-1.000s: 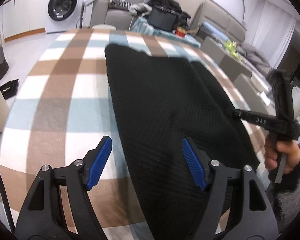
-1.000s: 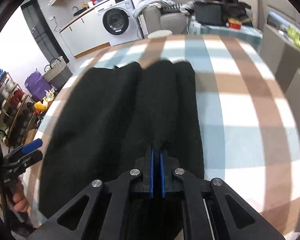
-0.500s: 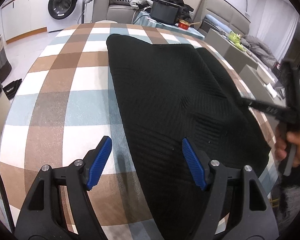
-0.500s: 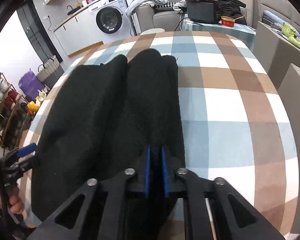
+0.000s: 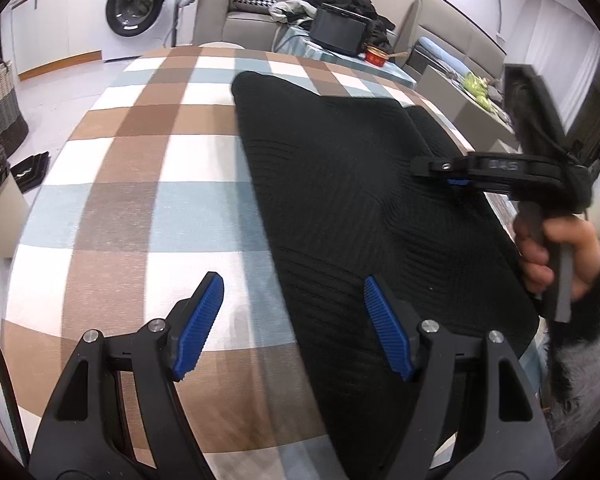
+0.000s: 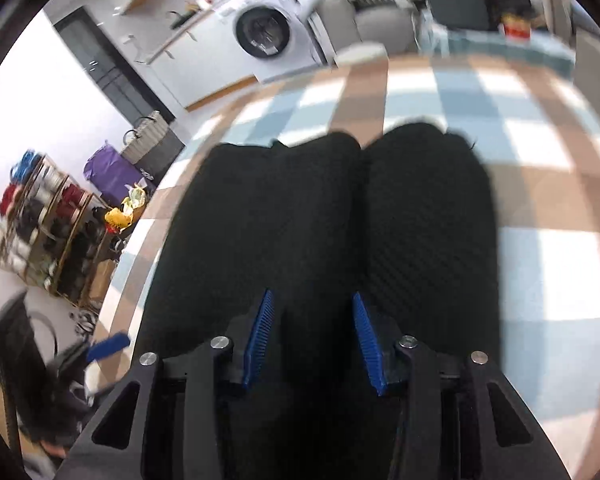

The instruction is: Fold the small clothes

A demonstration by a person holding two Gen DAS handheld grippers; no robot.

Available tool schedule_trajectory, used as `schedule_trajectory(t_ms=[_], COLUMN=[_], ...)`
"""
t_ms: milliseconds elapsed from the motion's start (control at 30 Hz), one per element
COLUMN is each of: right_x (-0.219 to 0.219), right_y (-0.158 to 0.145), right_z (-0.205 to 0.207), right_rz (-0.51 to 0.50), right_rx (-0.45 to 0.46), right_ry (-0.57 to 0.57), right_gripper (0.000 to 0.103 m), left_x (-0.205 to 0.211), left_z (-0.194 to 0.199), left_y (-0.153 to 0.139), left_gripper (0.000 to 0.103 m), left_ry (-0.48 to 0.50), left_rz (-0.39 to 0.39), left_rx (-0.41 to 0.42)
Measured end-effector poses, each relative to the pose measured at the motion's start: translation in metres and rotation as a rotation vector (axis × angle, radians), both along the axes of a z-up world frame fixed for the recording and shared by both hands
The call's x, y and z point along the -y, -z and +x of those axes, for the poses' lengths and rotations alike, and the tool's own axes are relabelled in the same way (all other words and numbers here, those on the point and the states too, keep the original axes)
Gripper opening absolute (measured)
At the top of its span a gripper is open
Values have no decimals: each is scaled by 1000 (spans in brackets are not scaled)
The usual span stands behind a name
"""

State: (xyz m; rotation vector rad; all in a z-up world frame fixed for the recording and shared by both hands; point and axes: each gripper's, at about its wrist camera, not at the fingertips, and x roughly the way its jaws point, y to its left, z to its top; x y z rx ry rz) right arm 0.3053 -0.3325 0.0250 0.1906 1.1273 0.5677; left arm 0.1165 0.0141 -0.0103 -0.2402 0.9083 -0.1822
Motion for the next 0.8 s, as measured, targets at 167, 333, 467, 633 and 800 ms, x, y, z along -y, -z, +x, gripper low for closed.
schedule_trajectory(t_ms=[167,333,467,633,800], right_x=[-4,13,23,43,49], right_y=[-43,-37,-2,-17,-16], right_z=[-16,-22,-4,-38,-94], right_rz=[-47,-138,-129,-27,36], right_rx=[205,177,58,57,24], right_ry=[-7,41,83,68,16], right_gripper=[9,10,15,49,49], left_x=[-13,-5,5,3,2], left_z=[0,13,22,23,27], left_y=[-7,-1,11,19,21], left_gripper=[70,70,70,70,70], left_ry=[-19,-3,1,-17,-15], left_rz=[-45,-28,26,19,24], left_rx=[11,5,-28,-44,-49])
